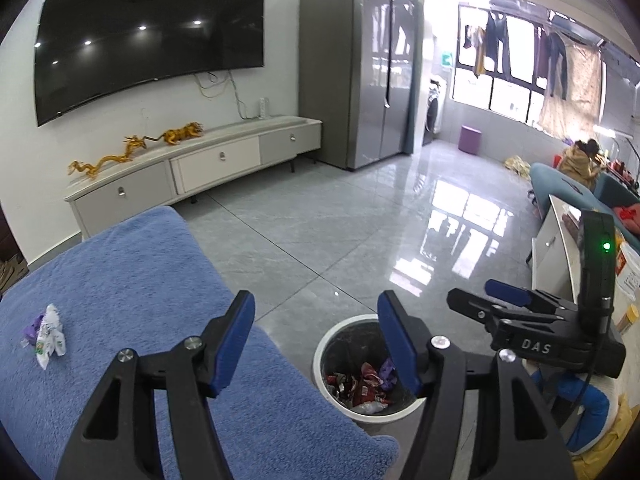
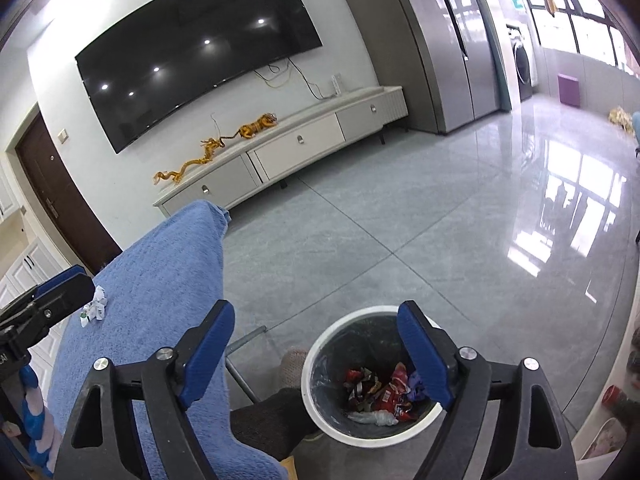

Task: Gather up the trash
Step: 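Move both tools back to the purple glove and white wrapper on the rug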

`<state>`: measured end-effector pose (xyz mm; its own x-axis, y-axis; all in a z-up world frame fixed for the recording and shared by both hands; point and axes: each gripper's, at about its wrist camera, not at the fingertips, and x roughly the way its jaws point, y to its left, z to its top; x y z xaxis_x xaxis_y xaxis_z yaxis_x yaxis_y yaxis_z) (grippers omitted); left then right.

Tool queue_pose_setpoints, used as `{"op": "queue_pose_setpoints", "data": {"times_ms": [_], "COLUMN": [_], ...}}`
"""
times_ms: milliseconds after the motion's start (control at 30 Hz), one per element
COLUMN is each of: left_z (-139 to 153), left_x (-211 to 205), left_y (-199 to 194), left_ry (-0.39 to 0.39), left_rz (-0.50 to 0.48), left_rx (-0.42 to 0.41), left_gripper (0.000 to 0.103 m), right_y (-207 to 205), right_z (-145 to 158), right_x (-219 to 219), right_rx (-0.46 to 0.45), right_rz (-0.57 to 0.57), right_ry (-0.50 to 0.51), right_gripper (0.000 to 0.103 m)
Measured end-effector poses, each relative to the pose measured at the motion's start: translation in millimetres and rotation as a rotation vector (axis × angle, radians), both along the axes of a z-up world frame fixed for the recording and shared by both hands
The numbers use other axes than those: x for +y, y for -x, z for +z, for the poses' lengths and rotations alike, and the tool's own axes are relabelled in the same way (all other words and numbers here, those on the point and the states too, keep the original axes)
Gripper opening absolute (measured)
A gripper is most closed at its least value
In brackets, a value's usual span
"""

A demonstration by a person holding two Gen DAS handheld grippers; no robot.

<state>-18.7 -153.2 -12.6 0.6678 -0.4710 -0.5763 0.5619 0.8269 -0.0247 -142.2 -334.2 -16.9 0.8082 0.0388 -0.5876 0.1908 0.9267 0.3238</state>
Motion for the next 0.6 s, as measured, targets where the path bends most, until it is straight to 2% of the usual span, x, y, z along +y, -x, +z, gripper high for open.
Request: {"op": "queue_pose_setpoints", "data": {"times_ms": [233,433,600], "left_z": [8,13,18], "left_x": [35,65,85], "left_y": [7,18,32], "left_ry": [0.035,0.077,0.113], "left_rz": [0.098,0.173,0.192], "left_rx": [-0.048,-0.084,-0.111], "left_gripper": [0.062,0.063,0.064], "right_y": [1,6,10], "right_z": [25,40,45], "right_x": [25,44,61], "right_rx": [-0.037,-0.07,-0.103], "right_rz": [-0.005,0.0,0.022], "right_ry": [0.081,0.132,0.133], "right_gripper": [0.103,0.103,0.103]}}
